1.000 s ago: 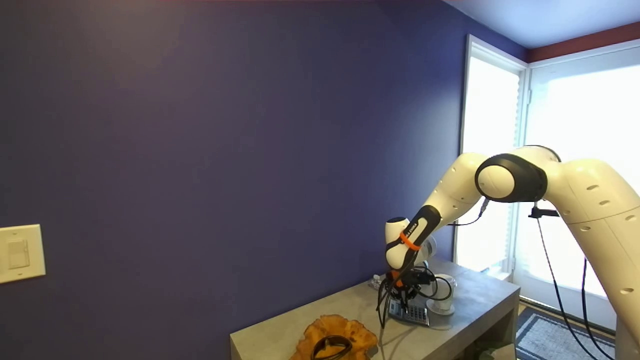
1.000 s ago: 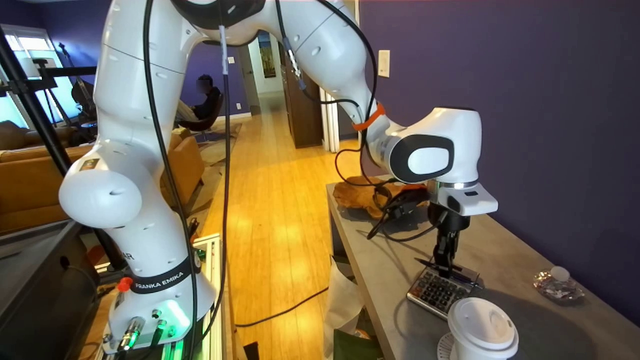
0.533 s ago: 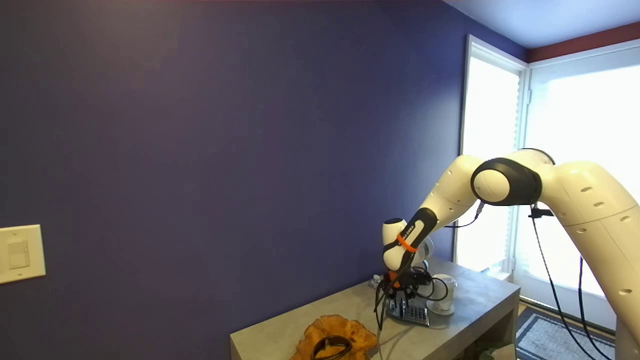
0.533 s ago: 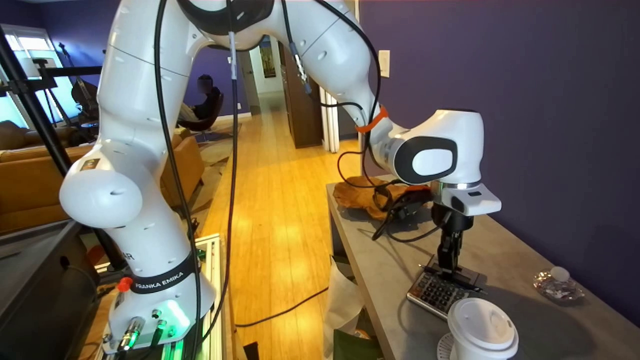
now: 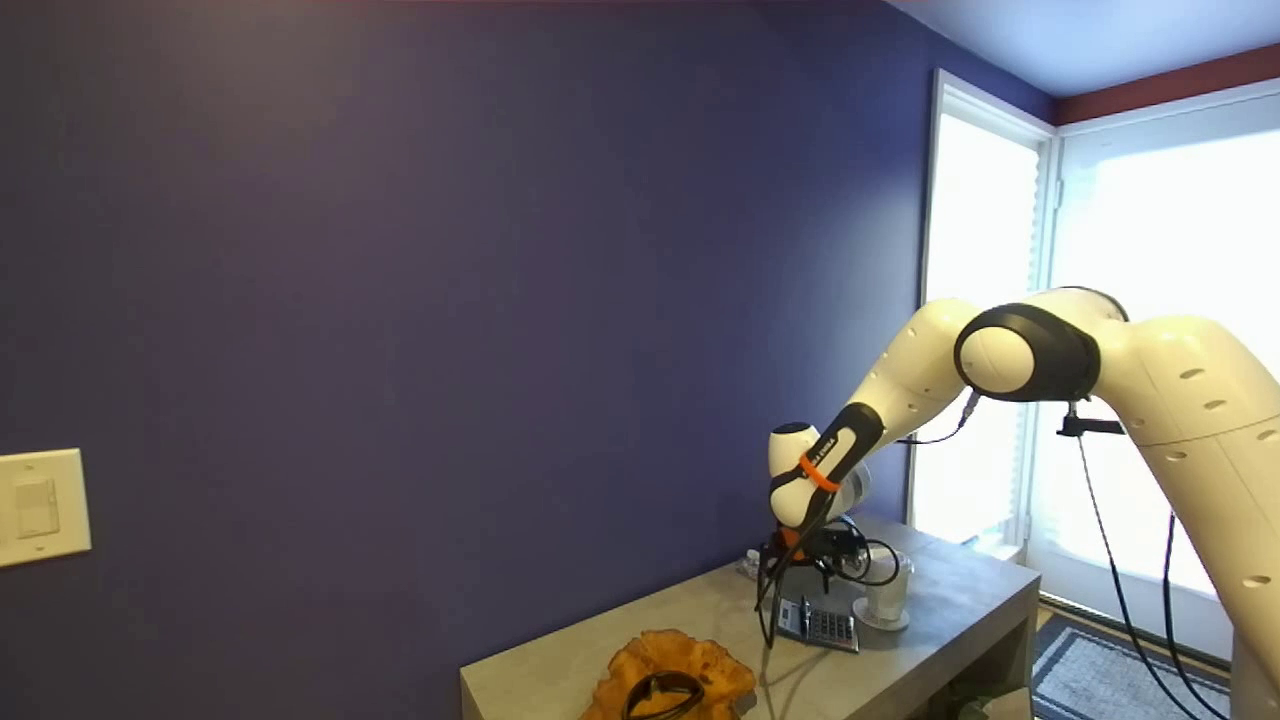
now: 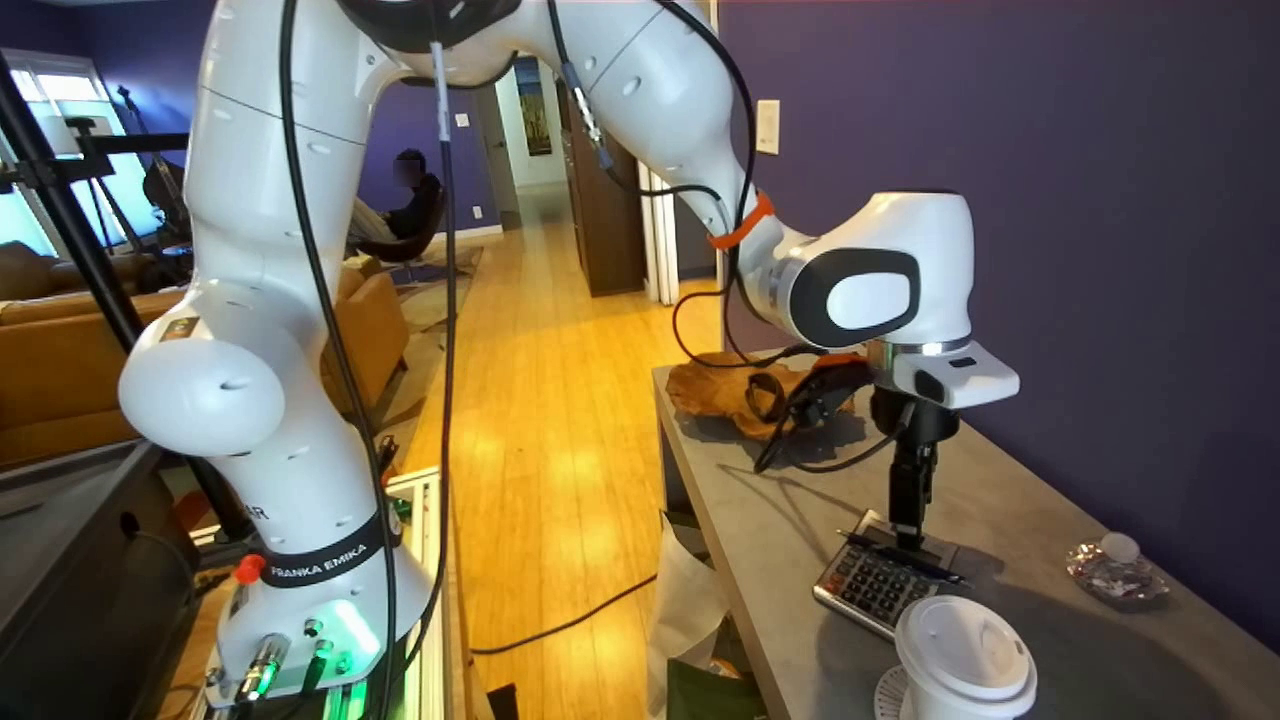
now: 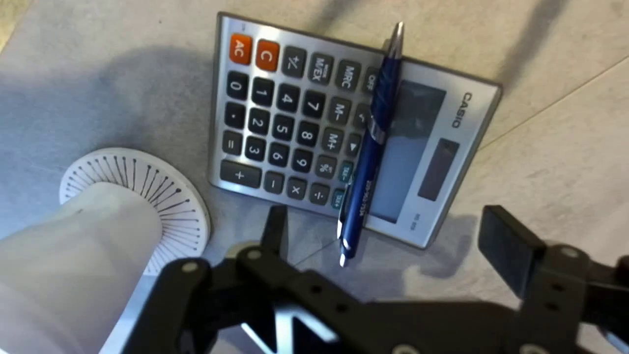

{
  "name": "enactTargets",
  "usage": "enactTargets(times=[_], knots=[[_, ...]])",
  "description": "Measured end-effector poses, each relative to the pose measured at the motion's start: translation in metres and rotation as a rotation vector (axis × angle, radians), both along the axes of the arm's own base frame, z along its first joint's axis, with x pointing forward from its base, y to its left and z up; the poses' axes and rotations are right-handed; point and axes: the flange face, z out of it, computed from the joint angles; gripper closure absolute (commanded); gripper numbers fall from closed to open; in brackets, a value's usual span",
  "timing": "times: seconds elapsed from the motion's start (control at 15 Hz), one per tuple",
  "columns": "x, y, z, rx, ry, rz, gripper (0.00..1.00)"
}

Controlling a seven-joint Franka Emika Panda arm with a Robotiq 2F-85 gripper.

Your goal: Move the pen from the tray to the calculator

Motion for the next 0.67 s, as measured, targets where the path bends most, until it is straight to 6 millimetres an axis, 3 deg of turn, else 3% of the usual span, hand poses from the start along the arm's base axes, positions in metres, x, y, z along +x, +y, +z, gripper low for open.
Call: enactTargets(times=[0.13,0.33,0.67], knots=[[-0.012,0.002,0.023,-0.003,-0.003,0.097,0.00],[-0.047,0.013,0.056,-0.017,0.001,0.261,0.00],[-0.109,0.045,0.090,-0.095,-0.004,0.503,0.00]])
